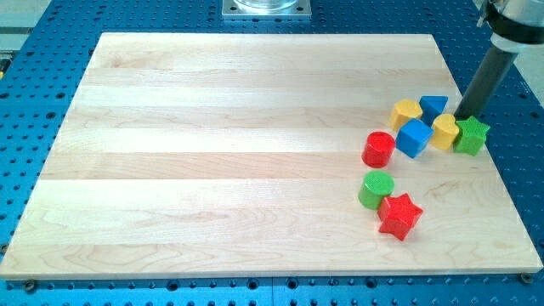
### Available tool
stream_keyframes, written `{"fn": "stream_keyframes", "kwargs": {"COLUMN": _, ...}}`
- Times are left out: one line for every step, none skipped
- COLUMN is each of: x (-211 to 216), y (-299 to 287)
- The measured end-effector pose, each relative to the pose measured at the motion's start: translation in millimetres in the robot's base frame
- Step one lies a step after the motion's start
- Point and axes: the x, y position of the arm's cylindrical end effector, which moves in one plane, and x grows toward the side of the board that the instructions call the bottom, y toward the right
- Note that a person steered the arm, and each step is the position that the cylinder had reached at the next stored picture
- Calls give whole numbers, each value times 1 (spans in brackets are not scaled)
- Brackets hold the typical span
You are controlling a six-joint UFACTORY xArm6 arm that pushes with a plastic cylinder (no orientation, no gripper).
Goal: Move the green blocks towards the bottom center of the board
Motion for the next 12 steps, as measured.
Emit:
{"fn": "stream_keyframes", "kwargs": {"x": 1, "y": 5}}
{"fn": "stream_keyframes", "kwargs": {"x": -5, "y": 23}}
{"fn": "stream_keyframes", "kwargs": {"x": 19, "y": 14}}
{"fn": "stream_keyframes", "kwargs": {"x": 51, "y": 0}}
{"fn": "stream_keyframes", "kwargs": {"x": 62, "y": -15}}
{"fn": "stream_keyframes", "kwargs": {"x": 69, "y": -30}}
{"fn": "stream_keyframes", "kwargs": {"x": 70, "y": -51}}
{"fn": "stream_keyframes", "kwargs": {"x": 80, "y": -75}}
{"fn": "stream_keyframes", "kwargs": {"x": 93, "y": -97}}
{"fn": "stream_keyframes", "kwargs": {"x": 105, "y": -118}}
{"fn": "stream_keyframes", "kwargs": {"x": 117, "y": -137}}
{"fn": "stream_keyframes", "kwargs": {"x": 125, "y": -157}}
